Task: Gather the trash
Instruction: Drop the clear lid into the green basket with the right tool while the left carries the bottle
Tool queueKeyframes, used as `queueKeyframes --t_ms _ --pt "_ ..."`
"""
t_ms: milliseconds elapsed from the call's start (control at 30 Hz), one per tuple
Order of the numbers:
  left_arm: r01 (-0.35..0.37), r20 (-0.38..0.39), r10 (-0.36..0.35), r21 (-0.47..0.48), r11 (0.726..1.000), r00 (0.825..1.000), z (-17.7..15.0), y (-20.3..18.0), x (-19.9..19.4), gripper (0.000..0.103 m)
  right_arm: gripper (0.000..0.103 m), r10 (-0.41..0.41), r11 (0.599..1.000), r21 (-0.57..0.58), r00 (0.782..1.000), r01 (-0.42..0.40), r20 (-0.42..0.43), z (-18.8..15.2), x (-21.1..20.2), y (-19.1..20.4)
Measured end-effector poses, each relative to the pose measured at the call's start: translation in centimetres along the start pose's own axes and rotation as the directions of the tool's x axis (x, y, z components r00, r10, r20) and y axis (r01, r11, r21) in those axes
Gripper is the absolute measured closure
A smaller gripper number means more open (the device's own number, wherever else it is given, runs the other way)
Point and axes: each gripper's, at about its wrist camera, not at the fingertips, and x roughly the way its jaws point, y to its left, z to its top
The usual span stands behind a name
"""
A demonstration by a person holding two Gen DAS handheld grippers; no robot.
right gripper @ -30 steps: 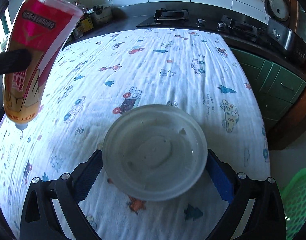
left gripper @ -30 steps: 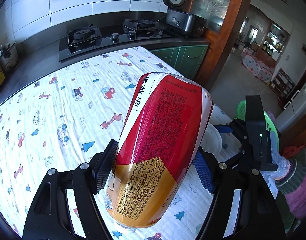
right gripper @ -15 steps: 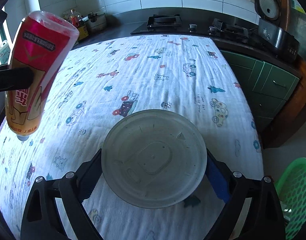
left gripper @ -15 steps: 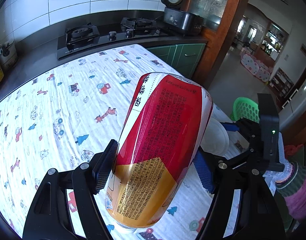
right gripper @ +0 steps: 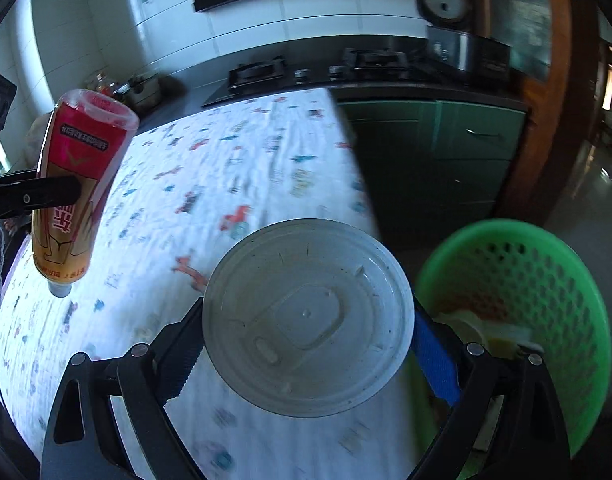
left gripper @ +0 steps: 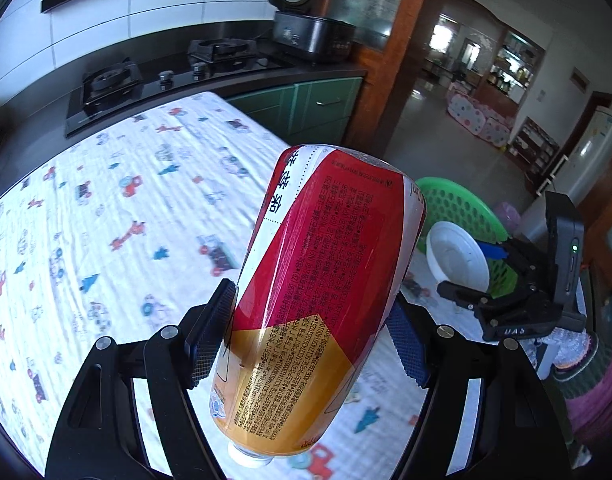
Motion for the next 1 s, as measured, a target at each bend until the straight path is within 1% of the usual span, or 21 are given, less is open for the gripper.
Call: queueKeyframes --t_ms 133,267,467,667,767,1000 --pt "0.039 -0.017 -0.038 0.033 0.999 0.999 0.3 -3.2 1.3 0.031 0.012 -0.065 0.995 0.073 0.998 0.066 -0.012 -2.0 -1.9 -4.5" --pt "0.075 -0.031 -0.073 0.067 0.995 0.997 0.8 -6.5 2.5 0.031 0.012 -0.141 0.981 0.133 0.99 0.142 -0.018 -3.7 -3.5 -8.7" --pt "0.127 -0.045 -0.122 0.101 0.987 0.991 2.1 -10.9 4.1 0.031 0.011 -0.194 0.957 0.212 0.98 0.197 -0.033 -5.4 -4.6 -13.3" --pt "0.174 -0.06 -0.168 0.114 0.978 0.984 3.2 -14.1 5.6 0.031 0.011 -0.214 0.942 0.256 0.976 0.216 -0.035 -6.4 -5.1 -15.7" --pt "0.187 -0.07 -0.18 0.122 0.975 0.981 3.7 -15.2 6.6 0.031 0.01 -0.227 0.937 0.264 0.973 0.227 -0.031 -6.7 -5.2 -16.4" --pt "0.217 -0.081 -0.207 0.137 0.967 0.975 5.4 -17.9 8.5 0.031 0.009 -0.227 0.934 0.282 0.974 0.22 -0.009 -7.0 -6.1 -17.2"
